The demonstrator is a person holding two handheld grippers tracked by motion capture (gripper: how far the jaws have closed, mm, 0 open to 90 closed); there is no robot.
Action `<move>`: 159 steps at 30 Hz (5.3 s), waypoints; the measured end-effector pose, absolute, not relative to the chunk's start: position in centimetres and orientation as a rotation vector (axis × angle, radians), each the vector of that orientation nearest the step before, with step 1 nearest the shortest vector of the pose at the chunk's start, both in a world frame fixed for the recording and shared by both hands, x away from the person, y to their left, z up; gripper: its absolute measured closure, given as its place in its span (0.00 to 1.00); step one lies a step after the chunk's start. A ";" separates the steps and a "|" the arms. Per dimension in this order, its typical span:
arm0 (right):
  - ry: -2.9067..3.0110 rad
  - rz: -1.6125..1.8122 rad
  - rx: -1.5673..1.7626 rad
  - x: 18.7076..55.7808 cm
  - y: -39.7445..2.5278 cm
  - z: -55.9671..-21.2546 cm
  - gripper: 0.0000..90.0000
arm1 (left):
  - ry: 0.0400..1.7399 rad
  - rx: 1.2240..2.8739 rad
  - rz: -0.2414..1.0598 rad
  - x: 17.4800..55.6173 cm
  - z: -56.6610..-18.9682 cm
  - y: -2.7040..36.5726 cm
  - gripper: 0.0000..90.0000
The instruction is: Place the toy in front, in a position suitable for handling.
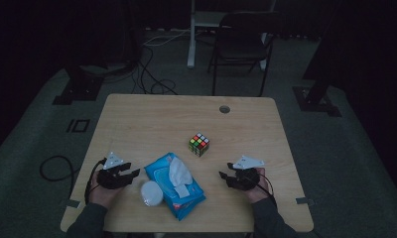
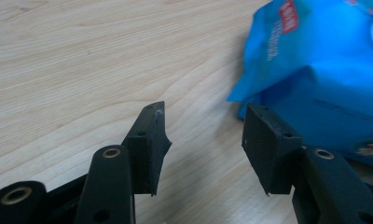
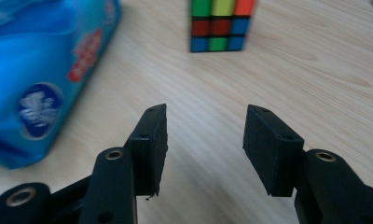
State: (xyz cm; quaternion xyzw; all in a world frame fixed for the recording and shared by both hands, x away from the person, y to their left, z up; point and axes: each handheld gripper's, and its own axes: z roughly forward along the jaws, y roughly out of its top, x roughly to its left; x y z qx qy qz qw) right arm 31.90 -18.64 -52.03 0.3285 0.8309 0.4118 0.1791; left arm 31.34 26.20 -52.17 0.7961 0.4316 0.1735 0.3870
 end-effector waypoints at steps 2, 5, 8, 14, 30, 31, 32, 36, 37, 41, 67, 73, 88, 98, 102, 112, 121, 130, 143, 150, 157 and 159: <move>2.363 1.169 0.906 31.7 -18.4 -52.0 0.55 | 1.083 2.030 0.435 31.2 -52.1 25.9 0.56; 2.387 1.203 0.891 31.4 -18.3 -51.9 0.53 | 1.070 2.037 0.427 31.1 -52.0 25.6 0.56; 2.414 1.237 0.863 30.8 -18.0 -51.8 0.49 | 1.068 2.047 0.427 31.1 -52.1 25.4 0.56; 2.472 1.254 0.759 29.7 -16.7 -51.7 0.46 | 1.063 2.069 0.426 31.3 -52.4 25.0 0.56; 2.571 1.252 0.578 28.7 -14.8 -52.3 0.42 | 1.077 2.076 0.438 31.8 -52.6 24.7 0.56; 2.574 1.254 0.576 28.8 -14.8 -52.3 0.42 | 1.080 2.073 0.441 31.9 -52.6 24.6 0.56; 2.576 1.246 0.565 28.8 -14.8 -52.2 0.42 | 1.081 2.073 0.442 31.9 -52.6 24.6 0.56; 2.586 1.238 0.554 28.7 -15.2 -52.1 0.43 | 1.078 2.072 0.441 32.0 -52.5 24.5 0.57; 2.598 1.241 0.551 28.7 -15.2 -52.1 0.43 | 1.077 2.069 0.441 32.0 -52.6 24.5 0.57; 2.603 1.237 0.532 28.4 -14.9 -52.0 0.44 | 1.074 2.073 0.442 32.1 -52.4 24.3 0.59; 2.691 1.268 0.485 28.8 -12.2 -52.7 0.51 | 1.059 2.084 0.415 33.5 -51.3 23.4 0.61; 2.676 1.279 0.513 29.7 -10.7 -52.7 0.55 | 1.074 2.094 0.443 35.9 -50.3 23.4 0.59; 2.607 1.362 0.678 34.3 -5.6 -53.2 0.57 | 1.100 2.002 0.556 32.7 -46.6 25.4 0.57; 2.569 1.374 0.663 35.0 -5.6 -51.8 0.53 | 0.982 2.044 0.494 30.9 -46.1 22.0 0.58; 2.541 1.368 0.691 34.9 -7.5 -51.2 0.53 | 0.911 2.074 0.457 30.6 -46.4 19.6 0.59; 2.482 1.313 0.768 34.8 -12.8 -50.4 0.54 | 0.892 2.040 0.479 30.6 -46.7 16.6 0.63; 2.449 1.302 0.828 34.4 -15.0 -50.7 0.53 | 0.812 2.045 0.442 31.1 -45.9 14.2 0.65; 2.442 1.305 0.855 34.3 -15.6 -50.9 0.52 | 0.755 2.122 0.348 33.3 -48.0 9.3 0.62; 2.445 1.288 0.882 34.4 -16.1 -51.2 0.51 | 0.851 2.247 0.356 34.7 -49.8 9.1 0.72; 2.436 1.299 0.892 34.4 -16.1 -51.1 0.51 | 0.866 2.248 0.412 33.9 -50.1 11.1 0.77; 2.429 1.340 0.938 34.8 -16.4 -51.0 0.54 | 0.939 2.241 0.500 33.4 -50.5 14.6 0.77; 2.426 1.342 0.946 34.8 -16.4 -51.0 0.54 | 0.982 2.226 0.516 33.6 -50.6 15.8 0.76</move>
